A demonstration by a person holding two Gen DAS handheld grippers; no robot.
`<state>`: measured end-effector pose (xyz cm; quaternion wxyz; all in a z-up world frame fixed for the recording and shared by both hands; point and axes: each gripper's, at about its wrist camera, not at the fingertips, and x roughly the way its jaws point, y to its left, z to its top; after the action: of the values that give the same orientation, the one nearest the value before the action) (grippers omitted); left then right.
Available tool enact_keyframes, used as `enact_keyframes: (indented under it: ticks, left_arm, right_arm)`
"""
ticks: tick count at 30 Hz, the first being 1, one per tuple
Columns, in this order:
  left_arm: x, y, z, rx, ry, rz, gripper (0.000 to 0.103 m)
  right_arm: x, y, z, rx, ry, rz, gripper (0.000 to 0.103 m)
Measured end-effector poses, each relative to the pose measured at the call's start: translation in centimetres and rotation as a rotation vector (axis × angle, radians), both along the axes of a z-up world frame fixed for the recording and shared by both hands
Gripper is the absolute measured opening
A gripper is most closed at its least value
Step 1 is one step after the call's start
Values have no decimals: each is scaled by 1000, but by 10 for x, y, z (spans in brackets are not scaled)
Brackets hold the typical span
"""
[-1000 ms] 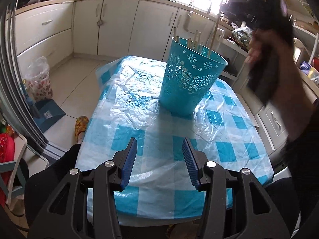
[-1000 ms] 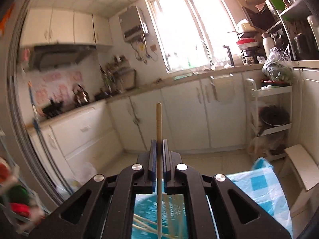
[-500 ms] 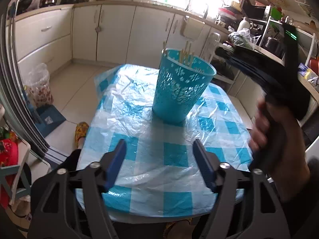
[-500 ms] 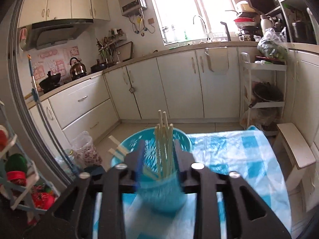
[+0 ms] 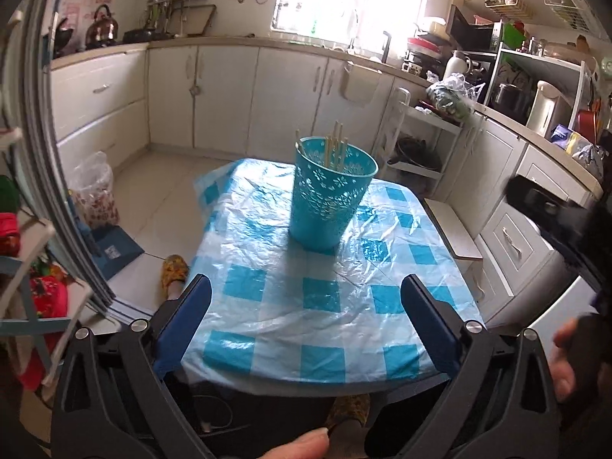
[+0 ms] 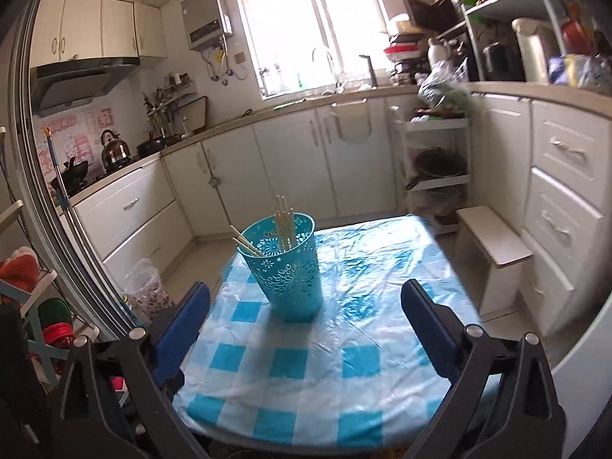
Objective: Organize utensils
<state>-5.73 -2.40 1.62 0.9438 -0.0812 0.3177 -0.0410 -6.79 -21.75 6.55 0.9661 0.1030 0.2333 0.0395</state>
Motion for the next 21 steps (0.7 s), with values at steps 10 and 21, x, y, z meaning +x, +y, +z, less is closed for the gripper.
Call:
enact_keyframes:
  ticks: [10,21]
  left_arm:
    - [-62,20,39,37,-107,83,95]
    - [-80,25,48,48,-102,61,95]
  right_arm:
    - [-75,21,0,39,-33,-17,96]
    - [-86,26,-3,64,-27,-25,96]
